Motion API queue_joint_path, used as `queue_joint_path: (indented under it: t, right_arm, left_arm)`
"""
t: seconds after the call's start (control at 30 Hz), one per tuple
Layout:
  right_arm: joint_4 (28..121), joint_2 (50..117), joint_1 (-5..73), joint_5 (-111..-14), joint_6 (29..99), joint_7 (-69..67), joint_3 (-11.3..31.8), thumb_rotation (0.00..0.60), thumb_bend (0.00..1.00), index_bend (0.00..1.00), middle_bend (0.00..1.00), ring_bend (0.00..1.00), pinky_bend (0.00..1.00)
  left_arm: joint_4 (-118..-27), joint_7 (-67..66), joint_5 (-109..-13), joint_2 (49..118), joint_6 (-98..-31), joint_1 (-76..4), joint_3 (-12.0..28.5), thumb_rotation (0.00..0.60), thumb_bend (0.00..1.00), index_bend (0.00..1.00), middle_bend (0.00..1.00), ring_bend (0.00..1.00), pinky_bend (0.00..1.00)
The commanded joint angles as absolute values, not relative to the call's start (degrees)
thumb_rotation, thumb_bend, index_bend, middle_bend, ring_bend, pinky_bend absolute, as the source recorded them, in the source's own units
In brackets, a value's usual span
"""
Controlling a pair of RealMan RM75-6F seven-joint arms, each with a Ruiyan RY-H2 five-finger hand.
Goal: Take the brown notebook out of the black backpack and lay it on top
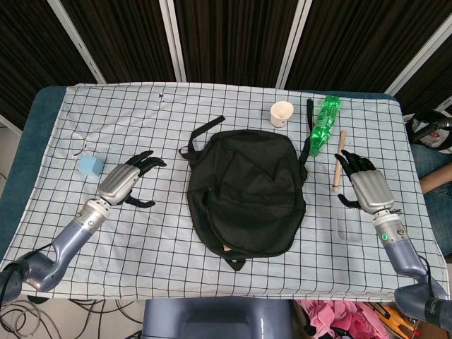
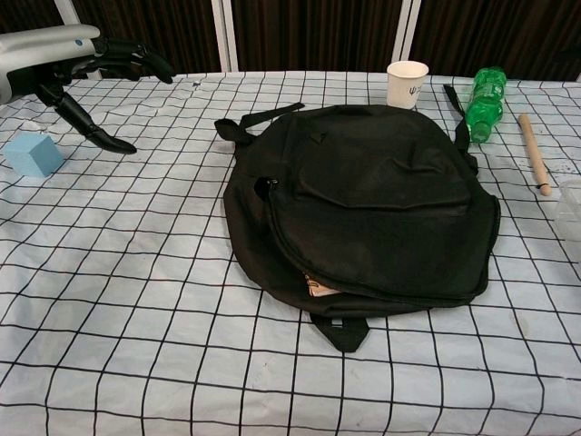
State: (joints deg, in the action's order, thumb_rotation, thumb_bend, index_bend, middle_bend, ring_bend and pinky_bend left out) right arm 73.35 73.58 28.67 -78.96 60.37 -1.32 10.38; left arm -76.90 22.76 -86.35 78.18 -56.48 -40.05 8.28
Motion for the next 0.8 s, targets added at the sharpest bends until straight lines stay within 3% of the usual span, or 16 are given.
queue_joint_path:
  t: [0.03,0.27,0.4,0.57,0.8]
  right_arm:
    - [74.29,73.51,28.76,-79.43,60.73,-0.36,9.95,0.600,0.24,0.00,0.02,0.06,0.12]
    - [81.48,70.46,27.74,-80.85,61.99,5.34,7.82,0.600,0.24,0.00,0.02,0.06,0.12]
    - [91.57,65.84,24.90,-82.15,63.62,8.33,4.70,0.600,0.24,0.00,0.02,0.06,0.12]
    - [99.46,64.14,21.31,-82.79,65.13,9.24,0.77,0.600,0.22,0.00,0.02,0.06,0.12]
    - [102.90,68.36,18.75,-85.29,65.87,8.35,-2.92,0.600,0.20,0.00,0.02,0.05,0.12]
  left_arm:
    - [-76.65,22.54,-86.72,77.83,-57.68,-39.46,7.84,0.600,0.07,0.21,0.19,0.00,0.12]
    - [-76.64,12.92,-88.78,74.91,-68.46,-33.93,6.52,0.600,0.07,0.21,0.18,0.00,0.12]
    - [-77.87,4.16,-88.59,73.11,-78.12,-26.87,4.84,0.600,0.07,0.21,0.17,0.00,0.11]
    - [-80.70,7.02,-89.84,70.17,-87.06,-18.68,1.09,0.600,0.07,0.21,0.16,0.00,0.10]
    - [-79.32,10.55,-90.43,69.24,-92.84,-12.29,-1.51,0.600,0.07,0.20,0.15,0.00,0.07]
